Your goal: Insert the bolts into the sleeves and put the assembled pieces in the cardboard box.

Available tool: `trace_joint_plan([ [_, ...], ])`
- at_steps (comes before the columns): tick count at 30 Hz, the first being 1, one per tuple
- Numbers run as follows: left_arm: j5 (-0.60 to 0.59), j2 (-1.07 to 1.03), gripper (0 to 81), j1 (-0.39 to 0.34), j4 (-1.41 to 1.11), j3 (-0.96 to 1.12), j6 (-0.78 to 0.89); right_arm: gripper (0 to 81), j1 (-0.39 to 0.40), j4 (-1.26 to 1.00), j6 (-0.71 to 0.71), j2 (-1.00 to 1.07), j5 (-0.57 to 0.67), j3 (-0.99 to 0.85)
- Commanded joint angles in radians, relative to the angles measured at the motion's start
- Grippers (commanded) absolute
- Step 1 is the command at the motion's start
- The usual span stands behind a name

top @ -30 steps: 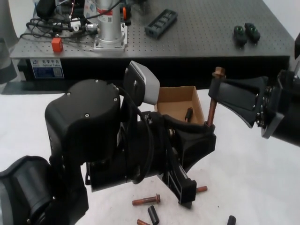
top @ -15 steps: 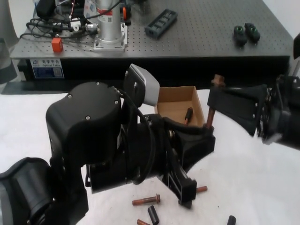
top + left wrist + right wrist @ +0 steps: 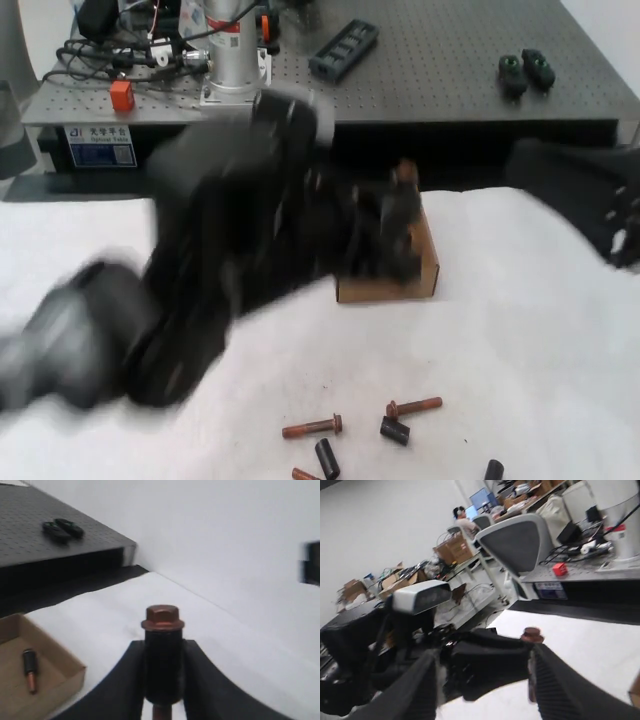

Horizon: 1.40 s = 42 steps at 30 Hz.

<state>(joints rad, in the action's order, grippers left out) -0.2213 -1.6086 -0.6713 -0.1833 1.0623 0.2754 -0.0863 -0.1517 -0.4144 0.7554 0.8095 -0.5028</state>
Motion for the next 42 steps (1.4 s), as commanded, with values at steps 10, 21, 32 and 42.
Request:
trace_joint_plan([
  [10,0.069,-0.652,0.7,0.067,0.751,0.909,-0.155,41.1,-0.089,0.413,0.273,-0.007,-0.288,-0.002],
  [21,0.076,-0.922,13.1,0.070,0.970,1.252,-0.156,41.1,-0.086,0.641,0.485,0.009,-0.427,-0.002],
  [32,0.221,-0.762,28.1,0.096,1.310,1.245,-0.285,41.1,0.120,0.793,0.740,0.356,-0.554,-0.203],
  [42,0.233,-0.396,25.2,0.229,1.217,0.746,-0.306,33.9,0.331,0.913,0.953,0.863,-0.666,-0.495],
])
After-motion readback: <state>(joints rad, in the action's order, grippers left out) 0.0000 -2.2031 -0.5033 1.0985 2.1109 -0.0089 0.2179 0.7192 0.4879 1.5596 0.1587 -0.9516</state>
